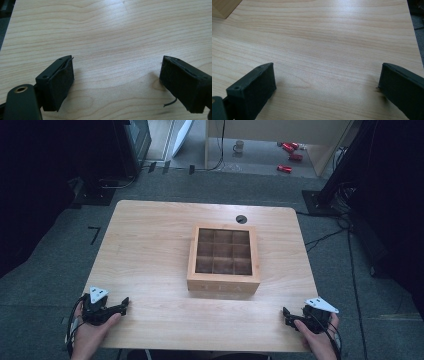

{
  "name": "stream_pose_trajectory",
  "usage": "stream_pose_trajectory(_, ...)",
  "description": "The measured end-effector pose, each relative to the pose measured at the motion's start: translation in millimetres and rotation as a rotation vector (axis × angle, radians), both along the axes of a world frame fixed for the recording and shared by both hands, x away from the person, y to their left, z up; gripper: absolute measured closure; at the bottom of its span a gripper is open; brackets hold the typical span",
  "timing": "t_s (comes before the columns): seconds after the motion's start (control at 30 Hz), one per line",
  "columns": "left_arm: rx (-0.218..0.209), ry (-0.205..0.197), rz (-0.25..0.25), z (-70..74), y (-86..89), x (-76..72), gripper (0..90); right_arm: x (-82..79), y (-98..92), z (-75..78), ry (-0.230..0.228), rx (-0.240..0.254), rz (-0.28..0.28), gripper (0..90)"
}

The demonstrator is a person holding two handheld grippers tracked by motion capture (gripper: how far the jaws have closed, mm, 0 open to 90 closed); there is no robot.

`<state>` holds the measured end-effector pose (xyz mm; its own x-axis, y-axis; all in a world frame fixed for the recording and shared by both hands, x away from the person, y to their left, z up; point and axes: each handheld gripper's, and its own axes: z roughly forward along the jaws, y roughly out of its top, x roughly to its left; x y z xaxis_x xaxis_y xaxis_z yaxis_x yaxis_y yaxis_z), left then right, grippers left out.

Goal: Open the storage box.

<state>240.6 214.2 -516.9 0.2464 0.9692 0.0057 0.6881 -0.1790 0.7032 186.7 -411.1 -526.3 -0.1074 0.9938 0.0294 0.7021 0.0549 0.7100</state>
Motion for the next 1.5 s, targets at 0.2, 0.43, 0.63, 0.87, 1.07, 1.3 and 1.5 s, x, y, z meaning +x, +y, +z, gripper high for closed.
stream_pose_trajectory(0.2, -0.045, 0.022, -0.013, 8.8, -7.0, 3.2, 14.2, 0.2, 0.2, 0.1, 0.001, 0.002, -0.002, 0.6)
stream_pose_trajectory(0.43, -0.071, -0.009, -0.079, 18.9, -30.2, 8.9, 14.3, 2.6, 1.6, 2.9, 0.03, 0.0, -0.016, 0.4)
stream_pose_trajectory(0.63, -0.078, -0.02, -0.122, 22.5, -46.0, 11.7, 14.5, 2.3, 1.0, 5.8, 0.019, 0.007, -0.017, 0.4)
stream_pose_trajectory(0.87, -0.09, -0.035, -0.189, 28.9, -70.8, 16.9, 15.1, 2.3, 3.1, 12.6, -0.004, 0.03, -0.014, 0.5)
stream_pose_trajectory(1.07, -0.105, -0.037, -0.248, 33.8, -91.4, 19.2, 15.1, 2.8, 9.2, 19.9, -0.021, 0.038, 0.016, 0.4)
stream_pose_trajectory(1.3, -0.12, -0.039, -0.287, 36.5, -110.0, 23.5, 15.1, 4.9, 17.7, 29.3, -0.041, 0.017, 0.044, 0.5)
stream_pose_trajectory(1.5, -0.152, -0.039, -0.338, 40.1, -128.8, 25.8, 16.5, 9.0, 22.5, 34.4, -0.047, 0.026, 0.047, 0.9)
